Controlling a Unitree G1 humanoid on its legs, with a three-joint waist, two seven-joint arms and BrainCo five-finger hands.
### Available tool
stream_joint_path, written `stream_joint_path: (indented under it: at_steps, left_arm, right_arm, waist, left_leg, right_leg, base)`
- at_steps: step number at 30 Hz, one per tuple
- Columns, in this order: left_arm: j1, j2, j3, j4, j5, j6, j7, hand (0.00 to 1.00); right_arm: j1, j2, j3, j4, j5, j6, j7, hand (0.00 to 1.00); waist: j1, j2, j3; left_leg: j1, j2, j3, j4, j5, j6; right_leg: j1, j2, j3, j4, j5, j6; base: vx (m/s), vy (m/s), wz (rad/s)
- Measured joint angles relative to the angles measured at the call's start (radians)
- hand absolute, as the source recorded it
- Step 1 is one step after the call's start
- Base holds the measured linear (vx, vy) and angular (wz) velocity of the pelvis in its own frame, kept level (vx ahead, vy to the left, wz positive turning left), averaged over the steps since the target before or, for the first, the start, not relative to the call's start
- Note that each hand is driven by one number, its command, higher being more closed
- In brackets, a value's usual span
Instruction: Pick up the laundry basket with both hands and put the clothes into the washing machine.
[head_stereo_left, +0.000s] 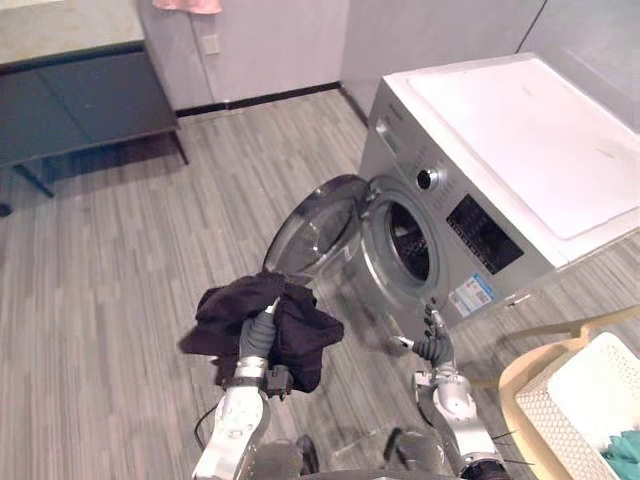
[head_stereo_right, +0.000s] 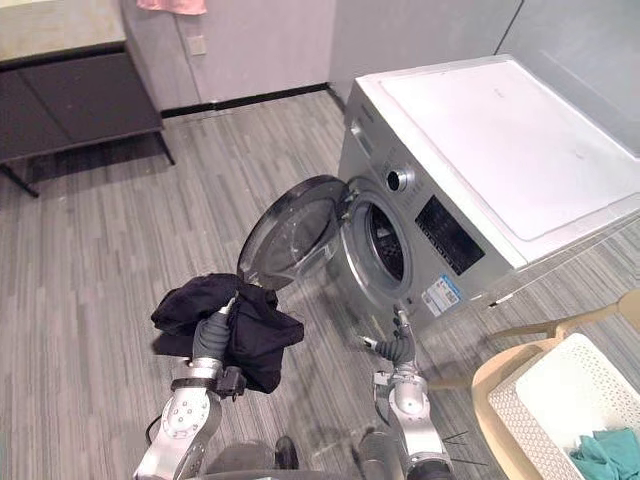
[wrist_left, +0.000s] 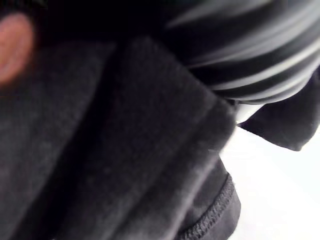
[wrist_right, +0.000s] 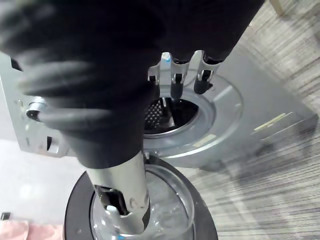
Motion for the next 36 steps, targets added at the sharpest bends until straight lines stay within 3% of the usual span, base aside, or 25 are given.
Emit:
stream_joint_path:
  at_steps: [2, 3, 4, 5, 6, 7, 8, 9, 10, 11, 13, 16, 17, 18, 19, 20, 22, 23, 28, 36]
  left_arm:
    - [-0.001, -0.001, 0.000, 0.000, 0.000, 0.000, -0.004, 1.00]
    - [0.002, 0.001, 0.001, 0.000, 0.000, 0.001, -0.006, 1.00]
    - [0.013, 0.003, 0.000, 0.000, 0.000, 0.001, -0.013, 1.00]
    - [0.013, -0.006, 0.000, 0.022, 0.000, 0.001, -0.022, 1.00]
    - [0.024, -0.039, 0.001, 0.036, -0.001, 0.010, -0.024, 1.00]
    - [0.029, -0.041, 0.001, 0.040, -0.001, 0.013, -0.033, 1.00]
    - [0.029, -0.040, 0.000, 0.045, 0.000, 0.012, -0.045, 1.00]
    - [0.025, -0.042, -0.001, 0.069, -0.001, 0.013, -0.065, 1.00]
    - [0.025, -0.044, 0.000, 0.078, -0.001, 0.013, -0.069, 1.00]
    - [0.028, -0.049, 0.000, 0.090, -0.002, 0.013, -0.070, 1.00]
    - [0.030, -0.058, -0.002, 0.107, -0.002, 0.015, -0.074, 1.00]
    - [0.028, -0.056, -0.001, 0.108, -0.002, 0.016, -0.073, 1.00]
    - [0.028, -0.057, -0.001, 0.108, -0.001, 0.016, -0.072, 1.00]
    - [0.028, -0.060, -0.002, 0.108, 0.001, 0.016, -0.068, 1.00]
    - [0.028, -0.066, -0.004, 0.108, 0.001, 0.016, -0.065, 1.00]
    - [0.018, -0.074, -0.012, 0.125, 0.002, 0.017, -0.065, 1.00]
    - [0.000, -0.039, -0.011, 0.130, 0.002, 0.025, -0.064, 1.00]
    - [0.003, -0.032, -0.014, 0.129, 0.002, 0.025, -0.065, 1.00]
    - [0.008, -0.011, -0.015, 0.129, 0.002, 0.032, -0.065, 1.00]
    - [0.010, -0.011, -0.027, 0.129, 0.013, 0.038, -0.066, 1.00]
  right_arm:
    - [0.000, 0.001, 0.002, 0.001, -0.002, 0.000, 0.005, 0.00]
    - [0.005, 0.000, 0.006, 0.001, -0.005, 0.000, 0.007, 0.00]
    - [0.024, -0.001, 0.018, 0.001, -0.011, 0.000, 0.007, 0.00]
    - [0.032, -0.016, 0.022, 0.007, -0.011, 0.001, 0.008, 0.00]
    - [0.034, -0.027, 0.029, 0.018, -0.012, 0.008, 0.013, 0.00]
    - [0.035, -0.026, 0.040, 0.017, -0.012, 0.008, 0.025, 0.00]
    - [0.038, -0.023, 0.039, 0.015, -0.013, 0.008, 0.029, 0.00]
    - [0.046, -0.022, 0.037, 0.015, -0.014, 0.006, 0.029, 0.00]
    - [0.050, -0.023, 0.037, 0.015, -0.014, 0.006, 0.028, 0.00]
    - [0.050, -0.024, 0.037, 0.014, -0.010, 0.003, 0.027, 0.00]
    - [0.048, -0.037, 0.033, 0.009, -0.002, -0.001, 0.026, 0.00]
    - [0.037, -0.038, 0.036, 0.015, 0.002, 0.000, 0.025, 0.00]
    - [0.032, -0.040, 0.035, 0.016, 0.003, -0.001, 0.024, 0.00]
    - [0.032, -0.047, 0.036, 0.016, 0.002, -0.001, 0.022, 0.00]
    - [0.033, -0.054, 0.037, 0.014, 0.001, -0.002, 0.022, 0.00]
    - [0.022, -0.053, 0.029, 0.041, 0.001, -0.004, 0.021, 0.00]
    - [0.051, -0.027, 0.031, 0.032, 0.003, 0.001, 0.023, 0.00]
    - [0.059, -0.024, 0.030, 0.031, 0.003, 0.000, 0.023, 0.00]
    - [0.062, 0.003, 0.029, -0.004, 0.025, -0.001, 0.027, 0.00]
    - [0.111, -0.013, 0.040, -0.065, 0.030, -0.001, 0.052, 0.00]
  waist:
    - [-0.006, 0.011, 0.004]
    - [-0.013, 0.007, 0.000]
    - [-0.019, -0.019, -0.016]
    - [-0.025, 0.000, -0.018]
    - [-0.023, 0.034, -0.034]
    - [-0.016, 0.036, -0.032]
    - [-0.014, 0.035, -0.032]
    - [-0.012, 0.037, -0.031]
    - [-0.011, 0.036, -0.031]
    - [-0.004, 0.031, -0.032]
    - [0.023, 0.031, -0.034]
    - [0.043, 0.018, -0.021]
    - [0.044, 0.018, -0.019]
    - [0.043, 0.037, -0.023]
    - [0.042, 0.065, -0.028]
    - [0.040, 0.096, -0.023]
    - [0.037, 0.041, -0.032]
    - [0.033, 0.026, -0.038]
    - [0.019, 0.023, -0.040]
    - [0.013, 0.037, -0.046]
  left_leg:
    - [0.037, 0.001, 0.024, -0.022, -0.010, -0.019]
    - [0.060, -0.010, 0.040, -0.024, -0.025, -0.042]
    - [0.084, -0.043, 0.049, -0.013, -0.039, -0.063]
    - [0.093, -0.043, 0.046, 0.007, -0.051, -0.070]
    - [0.082, -0.012, 0.054, 0.081, -0.048, -0.086]
    - [0.043, 0.028, 0.050, 0.221, -0.045, -0.096]
    - [0.026, 0.055, 0.058, 0.301, -0.053, -0.083]
    - [-0.001, 0.126, 0.069, 0.458, -0.058, -0.075]
    - [-0.018, 0.158, 0.065, 0.525, -0.061, -0.069]
    - [-0.063, 0.200, 0.033, 0.633, -0.066, -0.061]
    - [-0.198, 0.200, -0.124, 0.693, -0.068, -0.070]
    - [-0.275, 0.146, -0.266, 0.538, -0.067, -0.074]
    - [-0.281, 0.112, -0.332, 0.410, -0.052, -0.097]
    - [-0.261, 0.099, -0.400, 0.224, 0.025, -0.147]
    - [-0.254, 0.112, -0.433, 0.143, 0.133, -0.143]
    - [-0.249, 0.131, -0.455, 0.133, 0.181, -0.158]
    - [-0.195, 0.083, -0.408, 0.066, 0.179, -0.131]
    - [-0.178, 0.065, -0.384, 0.038, 0.183, -0.120]
    - [-0.113, 0.009, -0.332, -0.042, 0.202, -0.089]
    - [-0.044, 0.022, -0.298, -0.163, 0.242, -0.082]
  right_leg:
    - [-0.028, 0.085, -0.096, -0.159, 0.017, -0.026]
    - [-0.042, 0.159, -0.127, -0.277, 0.074, -0.093]
    - [-0.043, 0.222, -0.130, -0.379, 0.171, -0.163]
    - [-0.027, 0.249, -0.113, -0.405, 0.176, -0.232]
    - [0.015, 0.287, -0.088, -0.475, 0.178, -0.215]
    - [0.064, 0.315, -0.039, -0.532, 0.187, -0.212]
    - [0.090, 0.327, -0.019, -0.552, 0.187, -0.212]
    - [0.155, 0.348, 0.007, -0.590, 0.184, -0.205]
    - [0.184, 0.356, 0.023, -0.603, 0.179, -0.196]
    - [0.227, 0.360, 0.063, -0.616, 0.170, -0.181]
    - [0.276, 0.351, 0.143, -0.637, 0.169, -0.160]
    - [0.316, 0.315, 0.223, -0.651, 0.183, -0.103]
    - [0.327, 0.294, 0.260, -0.651, 0.183, -0.077]
    - [0.331, 0.292, 0.293, -0.643, 0.176, -0.045]
    - [0.332, 0.308, 0.315, -0.637, 0.168, -0.028]
    - [0.336, 0.330, 0.348, -0.620, 0.147, 0.002]
    - [0.331, 0.262, 0.383, -0.596, 0.124, 0.041]
    - [0.331, 0.239, 0.398, -0.597, 0.117, 0.054]
    - [0.356, 0.176, 0.440, -0.653, 0.134, 0.088]
    - [0.351, 0.184, 0.479, -0.672, 0.143, 0.091]
  base:
    - [0.36, 0.072, -0.40]
    - [0.40, 0.026, -0.37]
    - [0.44, 0.008, -0.31]
    - [0.46, 0.071, -0.52]
    - [0.45, 0.130, -0.83]
    - [0.41, 0.155, -0.95]
    - [0.40, 0.102, -0.86]
    - [0.31, 0.051, -0.58]
    - [0.36, 0.055, -0.72]
    - [0.31, 0.071, -0.72]
    - [0.34, 0.137, -1.08]
    - [0.29, 0.231, -0.93]
    - [0.27, 0.273, -0.96]
    - [0.26, 0.288, -0.97]
    - [0.27, 0.332, -0.93]
    - [0.19, 0.257, -0.70]
    - [0.22, 0.243, -0.49]
    - [0.21, 0.214, -0.27]
    - [0.11, 0.149, -0.19]
    - [0.02, -0.018, -0.19]
